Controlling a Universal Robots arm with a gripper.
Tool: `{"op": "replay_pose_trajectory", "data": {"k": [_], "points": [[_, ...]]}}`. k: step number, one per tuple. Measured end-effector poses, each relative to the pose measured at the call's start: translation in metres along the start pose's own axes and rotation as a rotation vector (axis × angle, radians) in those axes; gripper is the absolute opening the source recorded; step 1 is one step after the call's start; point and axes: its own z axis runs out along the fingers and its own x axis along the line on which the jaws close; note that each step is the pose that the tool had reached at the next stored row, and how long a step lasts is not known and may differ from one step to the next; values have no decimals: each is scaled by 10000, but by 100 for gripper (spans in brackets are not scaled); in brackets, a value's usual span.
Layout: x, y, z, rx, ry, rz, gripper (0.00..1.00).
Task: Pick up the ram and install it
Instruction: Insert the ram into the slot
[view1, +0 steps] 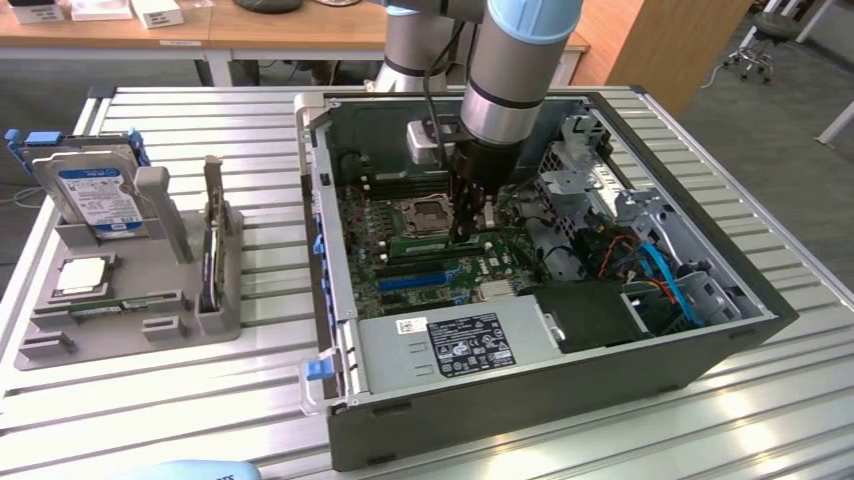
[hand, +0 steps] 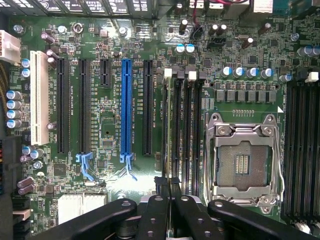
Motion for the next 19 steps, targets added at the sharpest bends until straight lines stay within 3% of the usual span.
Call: {"op": "replay_pose_trajectory", "data": {"k": [19], "points": [[1,-1,57,-1,2,-6,13]]}}
